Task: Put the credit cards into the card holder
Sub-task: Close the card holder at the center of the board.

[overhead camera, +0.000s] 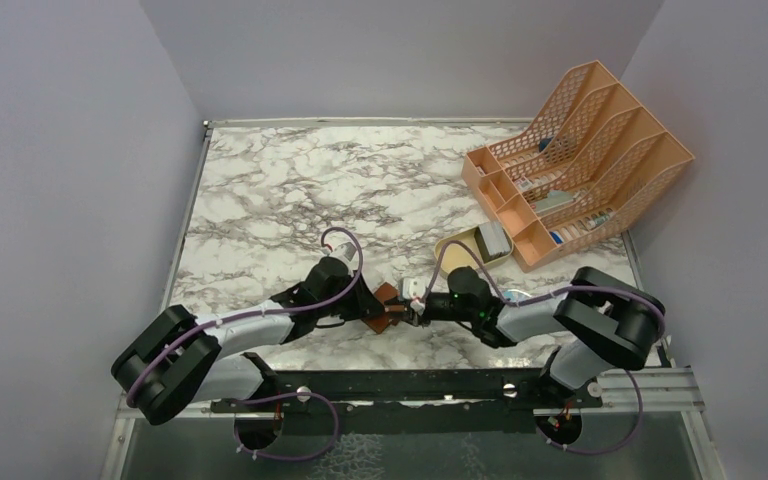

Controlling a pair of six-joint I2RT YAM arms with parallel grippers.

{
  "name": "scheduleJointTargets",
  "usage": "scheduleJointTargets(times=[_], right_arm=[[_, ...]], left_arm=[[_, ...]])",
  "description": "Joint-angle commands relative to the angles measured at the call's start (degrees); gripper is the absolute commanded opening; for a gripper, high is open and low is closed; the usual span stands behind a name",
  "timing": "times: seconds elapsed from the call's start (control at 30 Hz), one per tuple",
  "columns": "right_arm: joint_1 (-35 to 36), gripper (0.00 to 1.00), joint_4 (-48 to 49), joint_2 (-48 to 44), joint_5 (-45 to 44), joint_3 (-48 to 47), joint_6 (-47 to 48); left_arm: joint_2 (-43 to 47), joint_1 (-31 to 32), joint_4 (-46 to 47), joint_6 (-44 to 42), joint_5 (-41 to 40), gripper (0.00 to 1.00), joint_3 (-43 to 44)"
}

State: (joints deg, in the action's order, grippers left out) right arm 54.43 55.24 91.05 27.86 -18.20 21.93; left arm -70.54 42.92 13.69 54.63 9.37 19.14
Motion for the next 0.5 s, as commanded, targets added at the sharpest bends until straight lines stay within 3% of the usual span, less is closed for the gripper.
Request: scheduleJointTargets(times=[0.0,0.13,0.27,0.47], right_arm=[[0.32,0.33,-14.37,-8.0,-6.56,-5.54,-19.07],[0.37,0.35,-23.91,-12.31,-12.08,-6.99,-30.98],[0.47,0.42,-27.41,-18.49,-17.66,-4.95,-43.66],[0.49,0.34,-37.0,-18.51,-18.92,-6.83,-40.17]], left_arm=[[-0.43,0.58,-2.97,-0.67,-3.5,0.2,-2.09],[1.0,0.68,-3.99,-0.58,-4.31,0.2,-1.93],[3.04,0.68,-6.65,-1.35,-5.4,0.22,-0.53],[5.66,0.67,-12.43,-3.28,-8.32,0.3,3.17]])
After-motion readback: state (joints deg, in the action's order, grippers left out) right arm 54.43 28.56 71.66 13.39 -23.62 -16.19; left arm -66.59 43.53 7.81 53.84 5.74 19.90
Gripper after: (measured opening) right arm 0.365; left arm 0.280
